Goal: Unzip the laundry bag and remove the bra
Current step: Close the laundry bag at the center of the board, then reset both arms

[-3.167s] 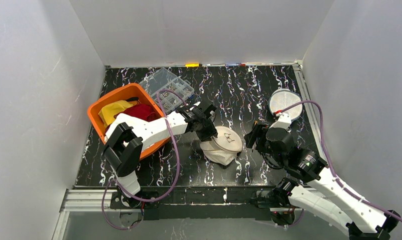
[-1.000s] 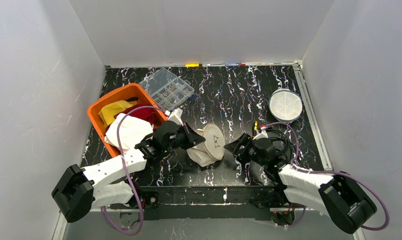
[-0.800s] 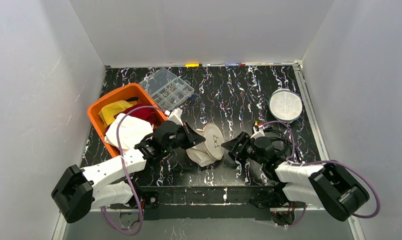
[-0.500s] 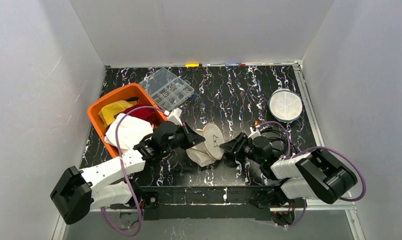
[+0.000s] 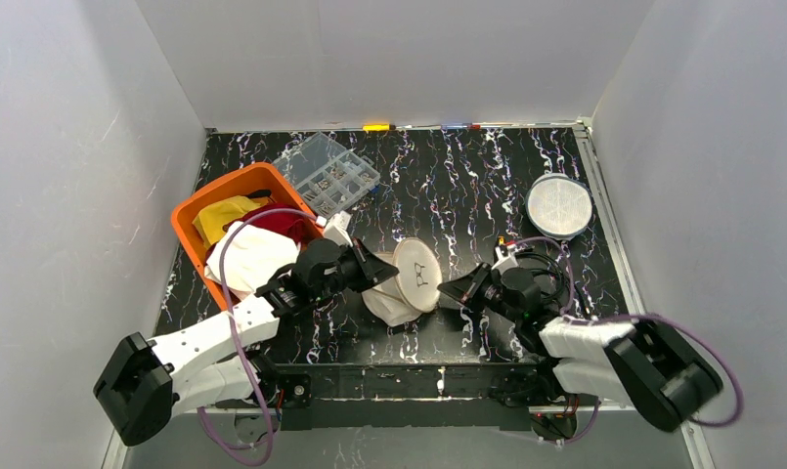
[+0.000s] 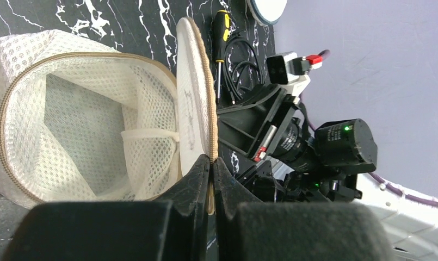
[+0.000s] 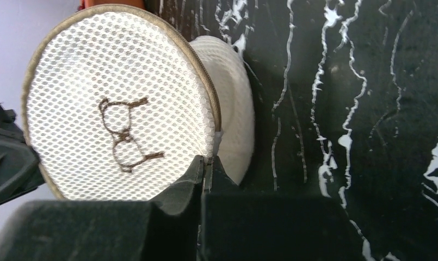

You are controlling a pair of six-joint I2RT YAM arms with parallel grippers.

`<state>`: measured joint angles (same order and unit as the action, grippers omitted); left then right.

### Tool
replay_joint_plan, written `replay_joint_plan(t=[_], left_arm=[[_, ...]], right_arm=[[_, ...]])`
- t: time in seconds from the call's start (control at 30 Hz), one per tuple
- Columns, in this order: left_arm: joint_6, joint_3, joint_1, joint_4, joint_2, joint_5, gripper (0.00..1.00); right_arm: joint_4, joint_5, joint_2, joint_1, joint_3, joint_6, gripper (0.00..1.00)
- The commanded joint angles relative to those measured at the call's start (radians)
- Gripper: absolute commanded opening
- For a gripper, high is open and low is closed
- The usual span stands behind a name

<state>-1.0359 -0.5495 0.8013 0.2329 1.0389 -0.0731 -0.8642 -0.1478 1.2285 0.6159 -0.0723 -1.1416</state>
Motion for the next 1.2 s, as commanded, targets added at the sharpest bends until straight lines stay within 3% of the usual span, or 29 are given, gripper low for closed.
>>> replay_joint_plan(t=[0.0,0.2,0.4,0.67,1.0,1.17], left_arm=[[0.024,0.012,-0.002,-0.010,-0.033,0.003,0.00],[0.058,-0.007,-0.001,-0.034,-0.022,-0.003,0.00],[0.119,-0.029,-0.001,-0.080,0.029,0.049,0.00],[0.187,-0.082,0.002,-0.187,0.154,0.193,0.00],[0.194,-0.085,0.007,-0.179,0.246,0.199,0.00],[0.196,-0.108,0.008,-0.265,0.273,0.300,0.00]], right_arm=[[0.445,0.047,-0.268,0.005,-0.145,0.158,0.01],[1.089,0.191,-0.500,0.004,-0.360,0.328,0.01],[1.403,0.285,-0.511,0.004,-0.454,0.363,0.01],[1.401,0.279,-0.509,0.005,-0.435,0.358,0.01],[1.206,0.166,-0.430,0.008,-0.421,0.352,0.02],[1.182,0.165,-0.449,0.013,-0.423,0.376,0.34]])
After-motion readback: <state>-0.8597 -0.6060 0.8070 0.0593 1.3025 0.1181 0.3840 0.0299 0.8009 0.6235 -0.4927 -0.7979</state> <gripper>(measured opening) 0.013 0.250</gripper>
